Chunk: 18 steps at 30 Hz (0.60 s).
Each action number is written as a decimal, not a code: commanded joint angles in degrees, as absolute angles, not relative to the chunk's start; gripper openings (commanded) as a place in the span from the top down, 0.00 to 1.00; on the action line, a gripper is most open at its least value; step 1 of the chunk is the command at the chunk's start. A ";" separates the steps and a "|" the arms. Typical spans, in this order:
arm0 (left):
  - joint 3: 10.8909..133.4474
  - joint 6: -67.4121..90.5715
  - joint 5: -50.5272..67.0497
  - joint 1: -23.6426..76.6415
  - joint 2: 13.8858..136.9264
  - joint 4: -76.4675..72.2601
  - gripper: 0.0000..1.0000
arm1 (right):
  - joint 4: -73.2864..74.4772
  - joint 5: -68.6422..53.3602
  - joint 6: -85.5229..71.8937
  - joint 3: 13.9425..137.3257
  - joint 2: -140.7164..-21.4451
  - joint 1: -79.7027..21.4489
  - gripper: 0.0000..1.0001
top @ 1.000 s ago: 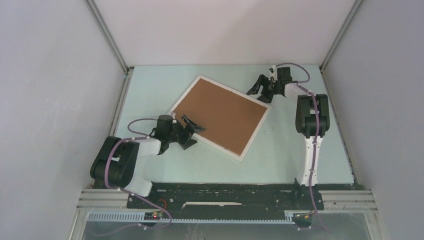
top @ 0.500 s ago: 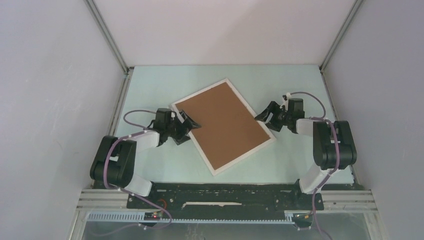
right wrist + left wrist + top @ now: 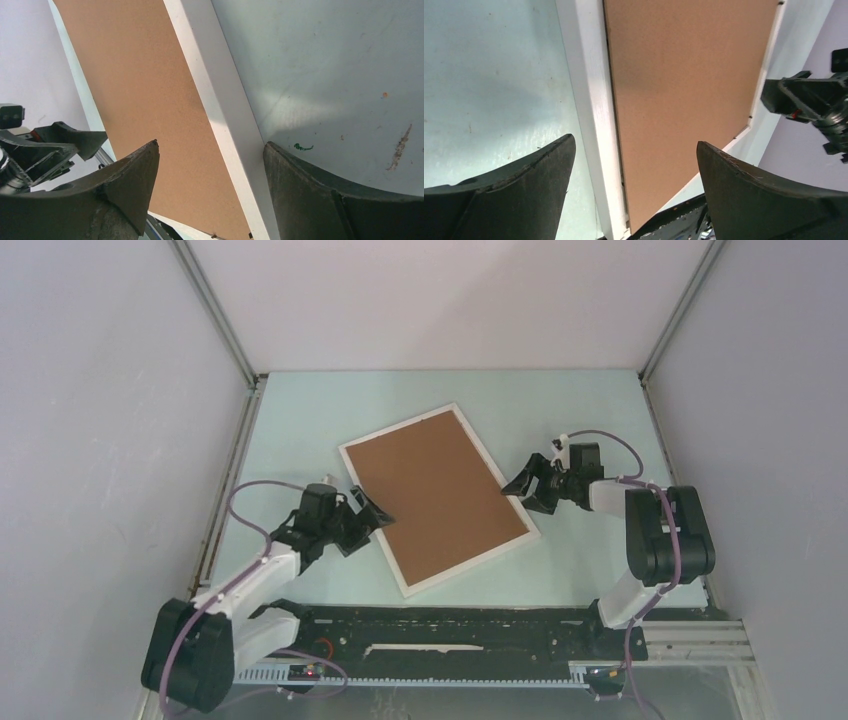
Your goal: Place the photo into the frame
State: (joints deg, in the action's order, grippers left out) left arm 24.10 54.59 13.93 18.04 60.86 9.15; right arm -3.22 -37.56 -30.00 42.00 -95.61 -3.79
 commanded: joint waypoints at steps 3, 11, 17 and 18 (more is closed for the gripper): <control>24.60 56.92 9.98 19.15 54.87 12.63 0.04 | 2.36 -37.25 -27.86 40.56 -95.88 -5.09 0.16; 24.87 59.20 10.64 21.49 57.61 9.17 0.06 | 2.06 -37.35 -27.78 40.86 -95.92 -5.52 0.17; 25.45 59.20 9.26 22.82 58.23 8.83 0.15 | 2.23 -37.55 -27.67 40.97 -96.01 -5.95 0.17; 25.00 59.28 8.75 22.93 57.71 9.32 0.15 | 2.27 -37.42 -27.55 41.02 -96.01 -5.94 0.17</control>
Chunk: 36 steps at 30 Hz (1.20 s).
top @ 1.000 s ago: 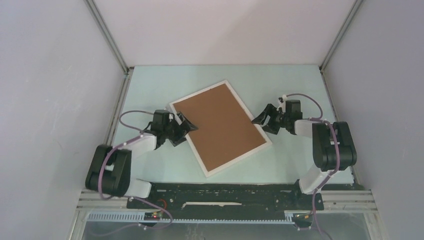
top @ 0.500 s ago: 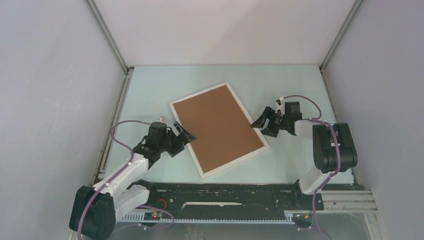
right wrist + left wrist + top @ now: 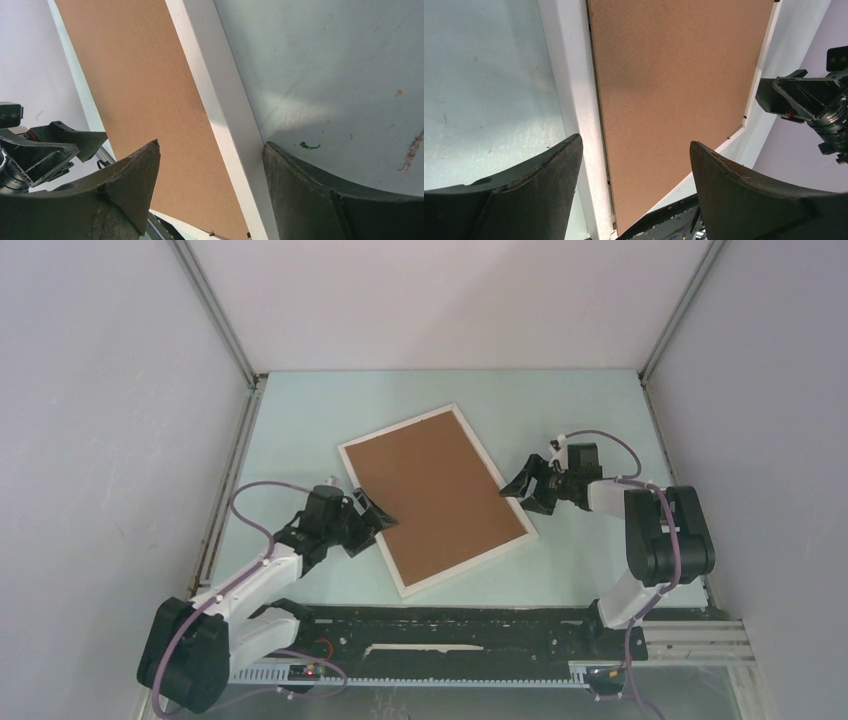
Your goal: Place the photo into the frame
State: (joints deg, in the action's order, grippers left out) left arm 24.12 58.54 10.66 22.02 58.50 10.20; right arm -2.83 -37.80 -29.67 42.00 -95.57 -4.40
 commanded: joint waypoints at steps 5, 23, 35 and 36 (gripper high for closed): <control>22.10 60.25 4.07 23.29 50.59 11.65 0.17 | 2.53 -37.31 -27.16 41.13 -96.56 -6.18 0.17; 22.33 62.32 10.31 24.11 63.19 0.27 0.22 | 2.50 -37.27 -27.23 41.48 -96.75 -6.85 0.18; 28.07 60.27 10.80 29.70 67.06 -5.32 0.24 | 2.61 -37.73 -27.12 42.25 -97.59 -9.40 0.19; 28.56 60.02 10.70 30.11 67.01 -5.20 0.24 | 2.75 -37.74 -27.08 42.27 -97.56 -9.45 0.19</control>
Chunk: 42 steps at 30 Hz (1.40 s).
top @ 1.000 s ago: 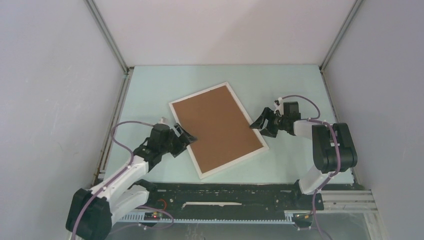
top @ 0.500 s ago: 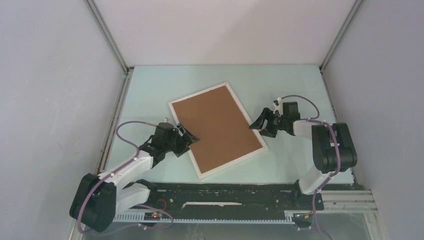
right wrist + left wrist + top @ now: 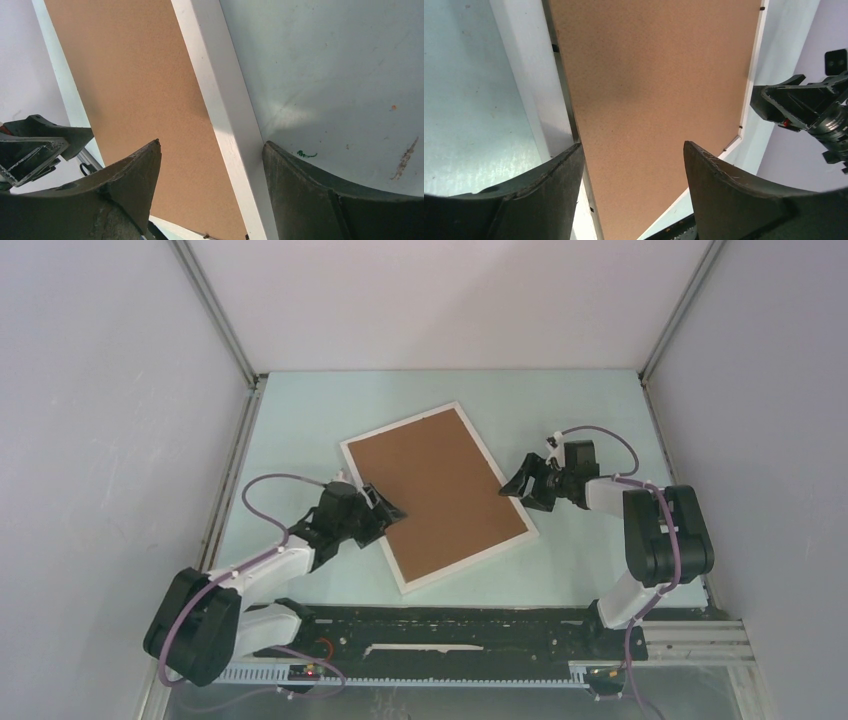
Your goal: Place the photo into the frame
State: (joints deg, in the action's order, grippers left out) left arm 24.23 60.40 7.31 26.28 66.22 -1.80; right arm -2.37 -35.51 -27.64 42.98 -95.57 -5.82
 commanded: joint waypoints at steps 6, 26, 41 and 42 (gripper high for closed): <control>34.92 56.06 5.13 30.47 69.88 13.21 0.09 | 3.99 -36.57 -26.31 42.27 -96.48 -9.19 0.19; 26.12 56.85 9.41 19.01 59.11 10.37 0.00 | 4.37 -36.58 -26.15 42.28 -95.94 -8.70 0.19; 25.76 59.59 10.93 18.08 53.72 8.88 0.00 | 3.37 -37.05 -26.51 42.28 -96.66 -8.82 0.19; 25.74 60.41 11.96 18.03 54.78 7.65 0.00 | 3.39 -37.09 -26.48 42.28 -96.70 -8.81 0.19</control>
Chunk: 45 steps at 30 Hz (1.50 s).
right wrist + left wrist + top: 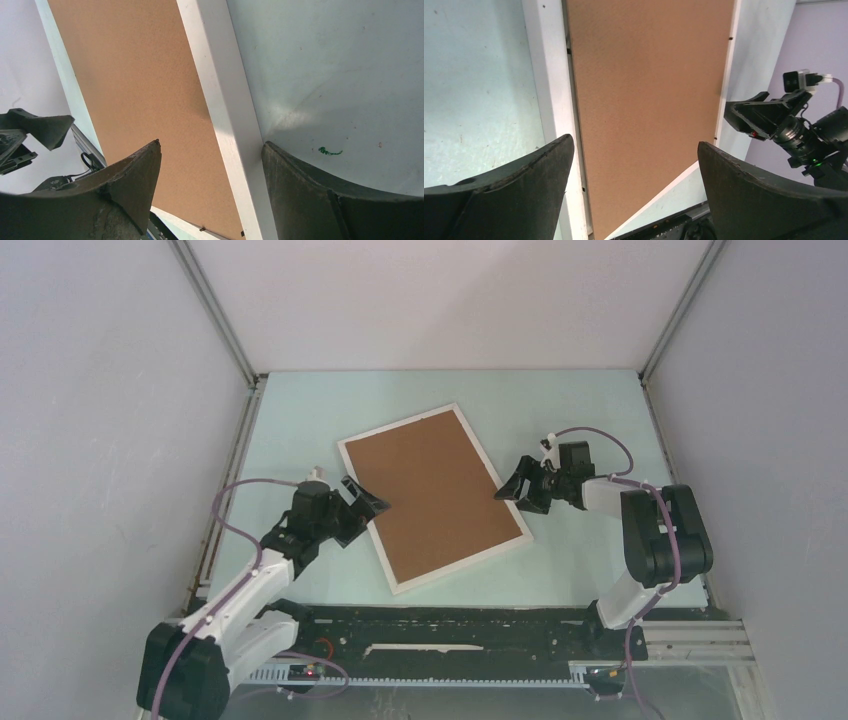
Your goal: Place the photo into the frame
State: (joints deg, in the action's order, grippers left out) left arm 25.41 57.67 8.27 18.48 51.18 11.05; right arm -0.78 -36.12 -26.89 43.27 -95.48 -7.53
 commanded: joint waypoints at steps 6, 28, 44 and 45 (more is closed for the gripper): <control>25.99 61.69 12.19 18.64 58.53 5.15 0.00 | 3.21 -37.16 -26.55 42.26 -96.81 -8.90 0.19; 30.04 63.12 20.32 22.04 58.10 -8.96 0.05 | 3.39 -36.97 -26.87 42.78 -96.57 -10.93 0.19; 29.71 71.14 22.14 22.48 55.60 -18.30 0.05 | 6.53 -31.64 -26.18 44.56 -93.55 -11.93 0.17; 29.92 71.79 22.27 22.68 55.44 -19.34 0.05 | 6.36 -31.68 -26.23 44.54 -93.76 -11.95 0.17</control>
